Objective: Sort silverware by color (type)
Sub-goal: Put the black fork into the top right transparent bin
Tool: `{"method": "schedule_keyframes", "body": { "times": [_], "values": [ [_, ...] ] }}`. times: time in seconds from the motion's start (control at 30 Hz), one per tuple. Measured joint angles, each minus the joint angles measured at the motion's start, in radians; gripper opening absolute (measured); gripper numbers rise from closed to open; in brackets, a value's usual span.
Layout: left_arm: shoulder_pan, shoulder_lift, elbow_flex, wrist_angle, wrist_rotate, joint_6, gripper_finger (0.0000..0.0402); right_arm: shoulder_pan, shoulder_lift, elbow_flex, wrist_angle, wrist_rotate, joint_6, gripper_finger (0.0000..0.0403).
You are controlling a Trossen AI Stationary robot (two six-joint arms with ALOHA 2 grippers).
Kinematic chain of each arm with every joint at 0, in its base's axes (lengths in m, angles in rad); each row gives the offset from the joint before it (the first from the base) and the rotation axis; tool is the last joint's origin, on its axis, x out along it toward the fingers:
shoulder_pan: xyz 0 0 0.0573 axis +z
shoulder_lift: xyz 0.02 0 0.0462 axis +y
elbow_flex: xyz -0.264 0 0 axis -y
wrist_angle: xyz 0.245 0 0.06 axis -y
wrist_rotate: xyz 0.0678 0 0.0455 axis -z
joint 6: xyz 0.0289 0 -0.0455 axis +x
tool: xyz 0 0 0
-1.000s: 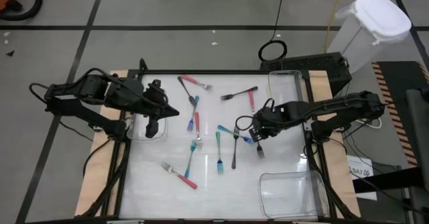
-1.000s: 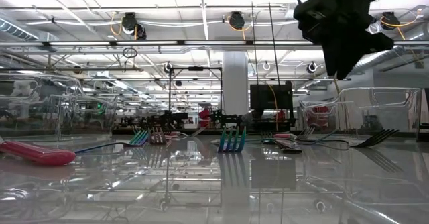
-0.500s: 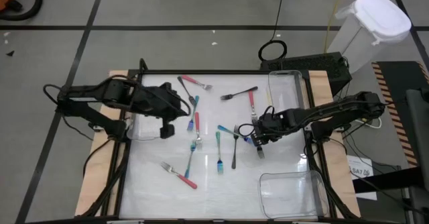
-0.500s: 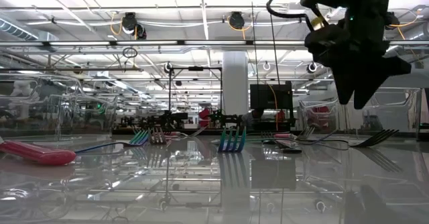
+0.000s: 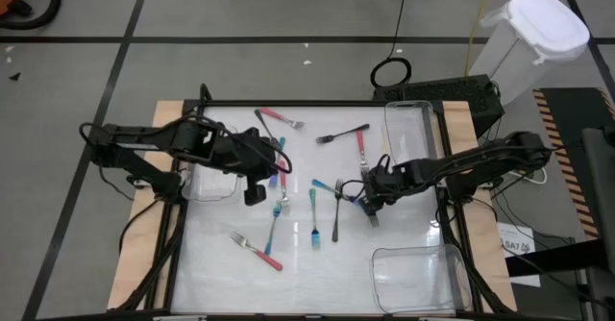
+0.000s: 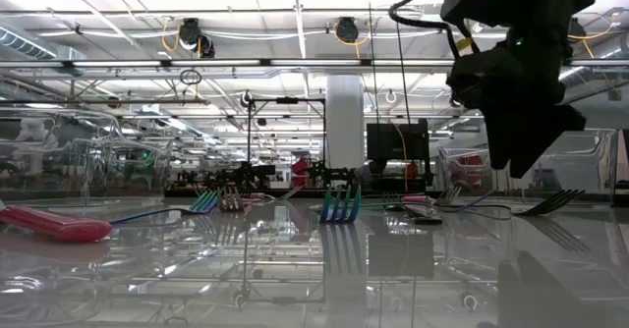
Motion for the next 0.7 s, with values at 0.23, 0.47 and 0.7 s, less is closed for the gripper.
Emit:
{"method": "schedule_keyframes", "body": {
  "times": [0.23, 0.47, 0.7],
  "values": [
    [0.0, 0.0, 0.0, 0.0, 0.0, -0.016, 0.0001, 0.0, 0.123, 0.0, 0.047, -0.052, -0.005, 0.0174],
    [-0.003, 0.0, 0.0, 0.0, 0.0, -0.026, 0.0001, 0.0, 0.179, 0.004, 0.065, -0.053, 0.038, 0.0174],
    [-0.003, 0.0, 0.0, -0.001, 0.001, 0.001, 0.0001, 0.0, 0.186, 0.004, 0.073, -0.029, 0.083, 0.0172]
  ]
}}
